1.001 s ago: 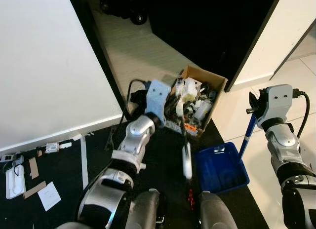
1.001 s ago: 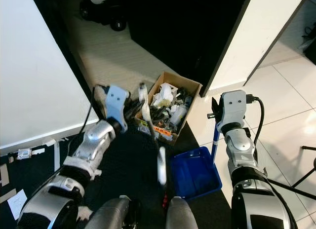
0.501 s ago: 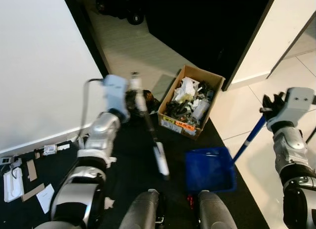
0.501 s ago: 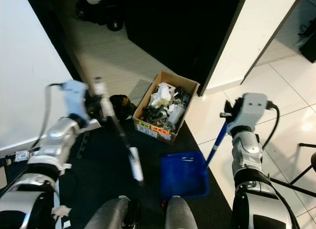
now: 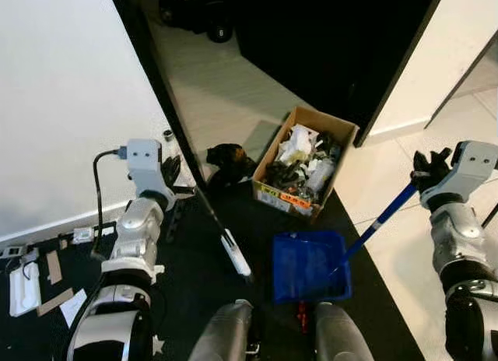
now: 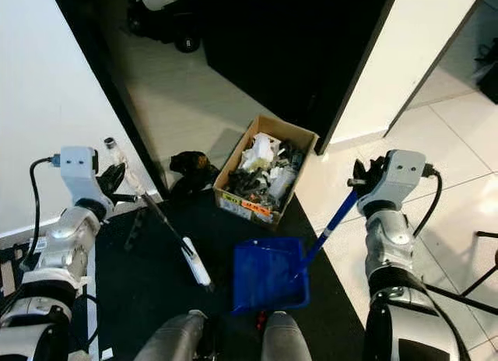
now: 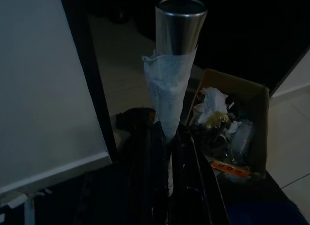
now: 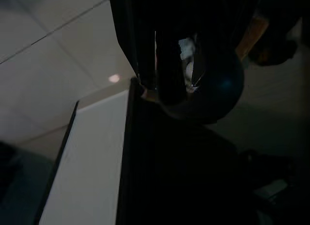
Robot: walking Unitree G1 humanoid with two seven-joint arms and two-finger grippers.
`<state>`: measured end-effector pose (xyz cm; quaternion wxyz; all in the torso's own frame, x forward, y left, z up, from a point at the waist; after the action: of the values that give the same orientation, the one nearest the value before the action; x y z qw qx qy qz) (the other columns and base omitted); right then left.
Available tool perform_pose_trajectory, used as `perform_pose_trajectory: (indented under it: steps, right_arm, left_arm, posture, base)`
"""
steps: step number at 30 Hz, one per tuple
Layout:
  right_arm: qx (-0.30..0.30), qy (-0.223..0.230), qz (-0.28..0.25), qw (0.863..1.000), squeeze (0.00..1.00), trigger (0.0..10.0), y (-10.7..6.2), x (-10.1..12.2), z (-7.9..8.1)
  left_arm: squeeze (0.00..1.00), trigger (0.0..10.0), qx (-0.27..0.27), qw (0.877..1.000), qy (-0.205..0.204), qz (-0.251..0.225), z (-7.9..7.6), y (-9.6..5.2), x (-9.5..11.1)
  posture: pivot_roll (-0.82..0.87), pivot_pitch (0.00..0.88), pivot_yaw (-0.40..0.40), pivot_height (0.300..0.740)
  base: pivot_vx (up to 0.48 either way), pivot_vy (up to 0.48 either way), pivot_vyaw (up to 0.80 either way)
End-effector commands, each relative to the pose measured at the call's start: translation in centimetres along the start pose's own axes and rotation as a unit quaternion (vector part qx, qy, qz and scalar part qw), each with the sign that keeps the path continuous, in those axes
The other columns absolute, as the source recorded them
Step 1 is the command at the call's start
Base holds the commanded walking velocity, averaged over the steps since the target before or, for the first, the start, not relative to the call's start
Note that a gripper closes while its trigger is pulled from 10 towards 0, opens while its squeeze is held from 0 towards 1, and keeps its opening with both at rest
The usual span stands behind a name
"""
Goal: Sweep floor
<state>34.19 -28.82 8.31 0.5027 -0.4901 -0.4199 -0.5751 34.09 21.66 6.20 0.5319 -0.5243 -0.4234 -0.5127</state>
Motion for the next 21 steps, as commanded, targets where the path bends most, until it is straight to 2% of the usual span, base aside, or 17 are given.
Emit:
perform_pose_trajectory:
  steps: [1, 12, 21]
  right_arm:
    - [0.015, -0.013, -0.007, 1.0, 0.0, 10.0, 0.4, 0.8, 0.4]
    - [0.043, -0.045, 0.003, 0.998, 0.0, 10.0, 1.3, 1.8, 0.8]
    - [0.034, -0.025, 0.016, 0.999, 0.0, 10.0, 0.6, 0.1, 1.2]
  left_arm:
    - [0.0, 10.0, 0.008, 1.0, -0.016, -0.009, -0.2, -0.1, 0.2]
    - [0.0, 10.0, 0.02, 0.999, -0.026, -0.007, -1.5, -0.3, -0.3]
    - [0.0, 10.0, 0.0, 1.0, -0.023, 0.011, -2.3, -0.1, -0.6]
  posture:
    - [-0.04, 0.014, -0.025, 0.74]
    - [-0.06, 0.021, -0.099, 0.74]
    - [-0.05, 0.028, -0.06, 0.74]
  base:
    - [0.0, 0.0, 0.0]
    - [0.0, 0.0, 0.0]
    - [0.0, 0.0, 0.0]
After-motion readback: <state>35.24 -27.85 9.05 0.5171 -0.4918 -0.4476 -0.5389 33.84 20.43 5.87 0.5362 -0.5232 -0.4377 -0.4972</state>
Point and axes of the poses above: a point about 5 cm out from each wrist's last joint towards the gripper, its own y axis pointing out of the wrist towards the gripper, its own x axis along the axis of the wrist's last joint, z = x × y, the point moved 3 cm from there along y, pointing out of the wrist towards the gripper, and after that the axes turned 8 degrees about y, right-handed, at the moved point
